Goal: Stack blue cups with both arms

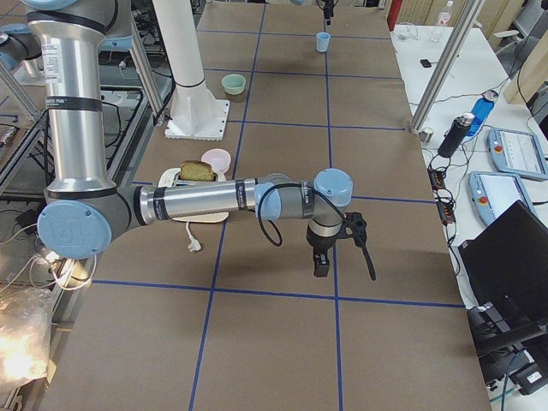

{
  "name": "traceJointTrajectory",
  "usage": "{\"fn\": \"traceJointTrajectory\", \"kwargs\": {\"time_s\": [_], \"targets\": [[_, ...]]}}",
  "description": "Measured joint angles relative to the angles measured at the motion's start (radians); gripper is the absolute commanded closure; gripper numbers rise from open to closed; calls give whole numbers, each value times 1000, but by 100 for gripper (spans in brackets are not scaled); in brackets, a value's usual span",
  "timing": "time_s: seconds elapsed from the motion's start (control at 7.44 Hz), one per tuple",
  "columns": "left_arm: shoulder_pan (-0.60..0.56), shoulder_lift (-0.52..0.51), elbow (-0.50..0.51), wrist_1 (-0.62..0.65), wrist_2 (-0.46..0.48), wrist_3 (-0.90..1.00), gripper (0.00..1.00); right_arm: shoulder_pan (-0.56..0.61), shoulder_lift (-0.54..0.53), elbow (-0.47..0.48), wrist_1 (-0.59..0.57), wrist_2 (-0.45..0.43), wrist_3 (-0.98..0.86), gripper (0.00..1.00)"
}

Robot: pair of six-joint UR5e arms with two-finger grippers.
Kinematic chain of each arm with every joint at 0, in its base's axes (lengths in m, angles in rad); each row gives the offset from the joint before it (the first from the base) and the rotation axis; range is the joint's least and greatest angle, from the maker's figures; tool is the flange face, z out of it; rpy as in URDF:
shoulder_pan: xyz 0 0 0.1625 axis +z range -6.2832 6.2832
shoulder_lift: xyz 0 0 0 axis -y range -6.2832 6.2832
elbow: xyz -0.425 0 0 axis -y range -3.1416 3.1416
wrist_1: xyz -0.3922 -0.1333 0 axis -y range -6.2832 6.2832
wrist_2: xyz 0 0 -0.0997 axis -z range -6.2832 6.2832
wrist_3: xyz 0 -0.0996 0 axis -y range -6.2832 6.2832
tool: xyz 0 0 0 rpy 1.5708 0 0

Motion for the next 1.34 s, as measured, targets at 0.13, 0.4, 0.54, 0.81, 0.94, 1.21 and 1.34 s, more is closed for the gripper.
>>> {"fn": "traceJointTrajectory", "kwargs": {"time_s": [0.13, 0.4, 0.54, 0.81, 0.94, 1.21, 1.34], "targets": [[26, -2, 24, -43, 7, -35, 13, 0, 0, -2, 0, 0, 0, 0], [49, 1, 39, -75, 10, -48, 45, 0, -1, -2, 0, 0, 0, 0], [59, 4, 43, -79, 11, -47, 53, 0, -1, -2, 0, 0, 1, 0], [78, 10, 49, -88, 16, -46, 89, 0, -1, -1, -1, 0, 1, 0], [85, 11, 53, -100, 21, -46, 100, 0, -1, -1, -1, 0, 1, 0], [89, 11, 41, -110, 18, -47, 100, 0, -1, -1, -1, 0, 1, 0], [88, 9, 8, -96, 2, -51, 100, 0, -1, -1, -1, 0, 1, 0]]}}
